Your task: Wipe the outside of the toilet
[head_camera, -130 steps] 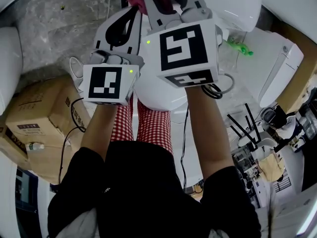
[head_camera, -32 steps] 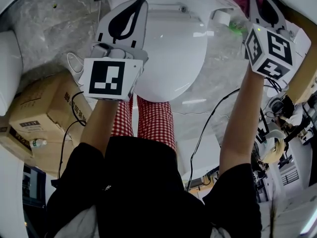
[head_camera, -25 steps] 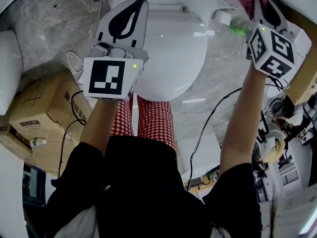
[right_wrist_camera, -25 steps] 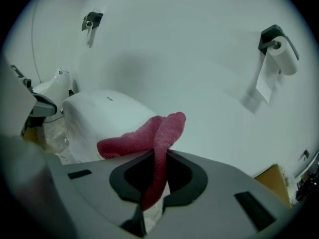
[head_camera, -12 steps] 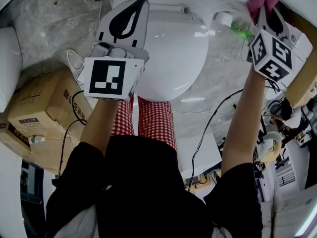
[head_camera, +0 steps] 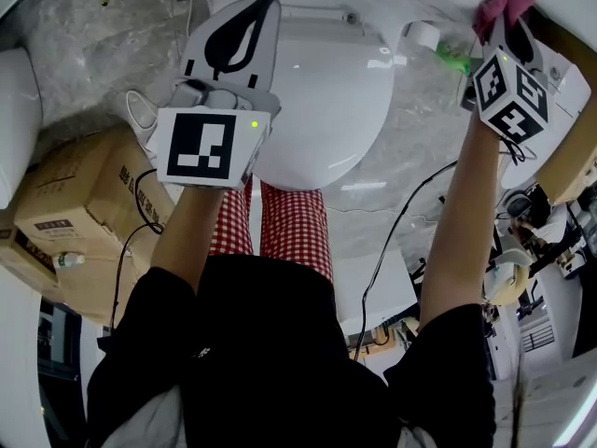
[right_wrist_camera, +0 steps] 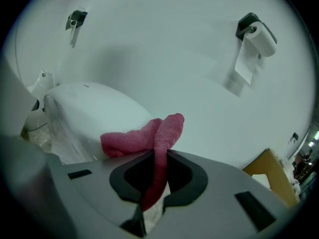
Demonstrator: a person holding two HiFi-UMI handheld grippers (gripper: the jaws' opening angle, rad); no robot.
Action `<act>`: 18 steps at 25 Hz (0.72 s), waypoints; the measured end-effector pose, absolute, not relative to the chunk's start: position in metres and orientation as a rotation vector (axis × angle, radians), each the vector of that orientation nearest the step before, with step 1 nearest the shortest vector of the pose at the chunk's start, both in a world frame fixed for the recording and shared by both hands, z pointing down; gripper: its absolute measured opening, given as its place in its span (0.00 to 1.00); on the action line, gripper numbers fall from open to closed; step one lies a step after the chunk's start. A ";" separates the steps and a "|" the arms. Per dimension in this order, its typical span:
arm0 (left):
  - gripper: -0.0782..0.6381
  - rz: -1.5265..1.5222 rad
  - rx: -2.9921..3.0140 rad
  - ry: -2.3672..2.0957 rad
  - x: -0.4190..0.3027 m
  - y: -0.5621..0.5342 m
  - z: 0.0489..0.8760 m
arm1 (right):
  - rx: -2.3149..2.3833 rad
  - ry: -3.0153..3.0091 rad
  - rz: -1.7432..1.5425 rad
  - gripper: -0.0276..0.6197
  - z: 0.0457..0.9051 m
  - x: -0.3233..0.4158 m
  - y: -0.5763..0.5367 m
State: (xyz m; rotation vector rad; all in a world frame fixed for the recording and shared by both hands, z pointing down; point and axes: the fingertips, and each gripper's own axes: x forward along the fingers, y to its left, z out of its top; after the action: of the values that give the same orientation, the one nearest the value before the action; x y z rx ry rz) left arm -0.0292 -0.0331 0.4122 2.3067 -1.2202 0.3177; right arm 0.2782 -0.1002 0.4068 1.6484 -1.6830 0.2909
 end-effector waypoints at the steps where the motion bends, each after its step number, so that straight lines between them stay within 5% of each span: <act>1: 0.12 0.319 2.310 -1.220 -0.028 -0.032 0.412 | 1.655 -1.679 0.292 0.13 0.408 0.281 -0.100; 11: 0.12 0.318 2.276 -1.265 -0.043 -0.026 0.415 | 1.883 -1.576 0.135 0.13 0.358 0.300 -0.079; 18: 0.12 0.283 2.261 -1.304 -0.055 -0.024 0.411 | 1.875 -2.028 -0.138 0.13 0.283 0.196 -0.061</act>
State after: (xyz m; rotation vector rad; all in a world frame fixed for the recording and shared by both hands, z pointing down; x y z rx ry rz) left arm -0.0545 -0.0237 0.4110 2.2607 -1.3037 0.2834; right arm 0.1960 -0.0609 0.2832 1.8755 -2.0275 -0.1382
